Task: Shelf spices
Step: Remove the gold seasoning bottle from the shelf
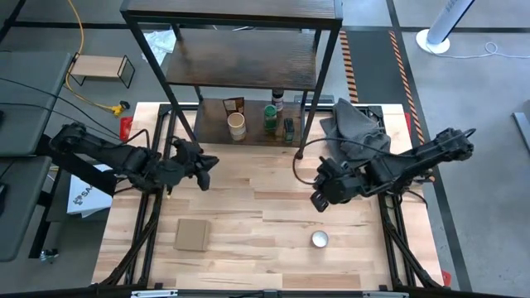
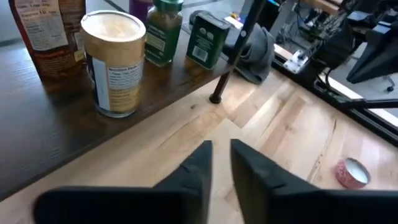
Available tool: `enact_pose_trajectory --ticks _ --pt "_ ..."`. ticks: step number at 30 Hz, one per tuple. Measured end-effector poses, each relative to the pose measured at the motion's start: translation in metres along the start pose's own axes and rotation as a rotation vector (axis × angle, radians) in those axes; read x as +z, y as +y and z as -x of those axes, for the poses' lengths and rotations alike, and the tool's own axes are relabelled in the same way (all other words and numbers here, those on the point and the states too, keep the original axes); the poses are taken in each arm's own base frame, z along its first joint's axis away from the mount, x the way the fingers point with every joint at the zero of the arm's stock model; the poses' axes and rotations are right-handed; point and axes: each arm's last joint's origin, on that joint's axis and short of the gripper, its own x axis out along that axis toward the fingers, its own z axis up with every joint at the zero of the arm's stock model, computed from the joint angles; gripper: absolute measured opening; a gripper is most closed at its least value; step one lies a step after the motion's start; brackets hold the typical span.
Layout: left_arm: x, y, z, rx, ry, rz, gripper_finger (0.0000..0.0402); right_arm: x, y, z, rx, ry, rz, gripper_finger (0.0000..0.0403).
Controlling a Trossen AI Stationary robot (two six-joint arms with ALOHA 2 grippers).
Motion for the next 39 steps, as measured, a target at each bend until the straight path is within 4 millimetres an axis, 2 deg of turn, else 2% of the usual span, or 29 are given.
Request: enact_pose_trajectory --ticks 10,15,21,28,39 --pt "0.018 0.006 -0.025 0.1 -0.094 -0.052 0.0238 0.008 -0.003 -0.005 0.003 -0.004 0.112 0.0193" --pt "0.025 0.016 -0.053 0.127 -0.033 -0.145 0.0289 0.011 -0.005 -0.006 -0.008 -0.008 0.139 0.0249" --pt "0.027 0.019 -0.083 0.192 -0.034 -0.242 0.0301 0.012 -0.006 -0.006 -0.033 -0.03 0.177 0.0266" --pt "0.027 0.026 -0.097 0.346 -0.075 -0.24 0.0301 0.012 -0.007 -0.006 -0.05 -0.046 0.176 0.0267" --pt "0.029 0.036 -0.128 0.414 -0.103 -0.191 0.0301 0.013 -0.007 -0.006 -0.078 -0.081 0.176 0.0267"
